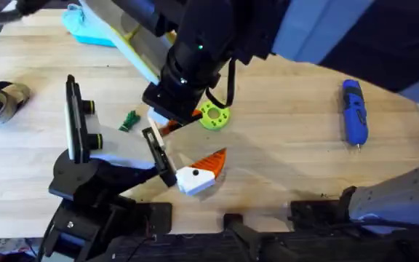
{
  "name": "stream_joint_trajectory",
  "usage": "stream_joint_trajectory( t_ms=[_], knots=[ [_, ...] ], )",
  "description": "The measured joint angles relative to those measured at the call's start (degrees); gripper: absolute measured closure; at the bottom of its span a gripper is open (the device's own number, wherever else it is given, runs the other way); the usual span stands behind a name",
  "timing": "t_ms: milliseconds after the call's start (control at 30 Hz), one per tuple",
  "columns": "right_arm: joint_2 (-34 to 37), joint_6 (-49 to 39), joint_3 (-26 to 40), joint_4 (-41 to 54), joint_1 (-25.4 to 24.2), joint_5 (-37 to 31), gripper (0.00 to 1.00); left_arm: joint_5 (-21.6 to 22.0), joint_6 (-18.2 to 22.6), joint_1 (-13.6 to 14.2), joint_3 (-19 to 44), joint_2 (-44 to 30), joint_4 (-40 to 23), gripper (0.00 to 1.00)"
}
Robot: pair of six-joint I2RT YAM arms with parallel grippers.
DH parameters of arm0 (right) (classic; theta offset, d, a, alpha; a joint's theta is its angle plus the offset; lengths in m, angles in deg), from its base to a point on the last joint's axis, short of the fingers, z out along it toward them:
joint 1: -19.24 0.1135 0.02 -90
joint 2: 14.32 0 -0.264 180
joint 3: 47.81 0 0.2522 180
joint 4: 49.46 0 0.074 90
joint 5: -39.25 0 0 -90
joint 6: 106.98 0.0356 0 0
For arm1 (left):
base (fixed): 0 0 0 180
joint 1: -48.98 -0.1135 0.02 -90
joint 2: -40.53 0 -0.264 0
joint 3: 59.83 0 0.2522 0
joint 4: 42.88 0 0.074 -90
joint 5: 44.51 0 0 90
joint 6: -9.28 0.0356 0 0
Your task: Pick up the gripper from the table and insert it into the empty holder that is missing its gripper. Then pick up a screw, insert it into the mounting hole, and use the screwdriver to tighten it. Finally, clean up the table by picking up the vegetable and placing it into the bucket.
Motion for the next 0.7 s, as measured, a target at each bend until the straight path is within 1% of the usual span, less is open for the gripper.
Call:
stream_joint_trajectory(
  t_ms=[233,467,500,533,600,633,700],
  knots=[
    [0.6,0.0,0.1,1.1,0.0,0.1,0.995,0.0,0.0,0.0,0.0,0.0,0.0,0.012],
    [0.9,-0.2,0.1,1.1,-0.1,2.3,0.995,0.0,0.0,0.0,0.0,0.0,0.0,0.012],
    [0.9,-0.2,0.1,1.1,-0.1,2.4,0.983,0.0,0.0,0.0,0.0,0.0,0.0,0.012],
    [0.9,-0.3,0.1,1.1,-0.1,2.6,0.903,0.0,0.0,0.0,0.0,0.0,0.0,0.012],
    [0.9,-0.3,0.1,1.1,-0.1,3.0,0.678,0.0,0.0,0.0,0.0,0.0,0.0,0.012],
    [0.9,-0.4,0.1,1.1,-0.2,2.8,0.545,0.0,0.0,0.0,0.0,0.0,0.0,0.012],
    [0.8,-0.5,0.1,1.1,-1.0,1.9,0.247,0.2,-0.1,-0.1,0.0,0.0,0.0,0.012]
  ],
)
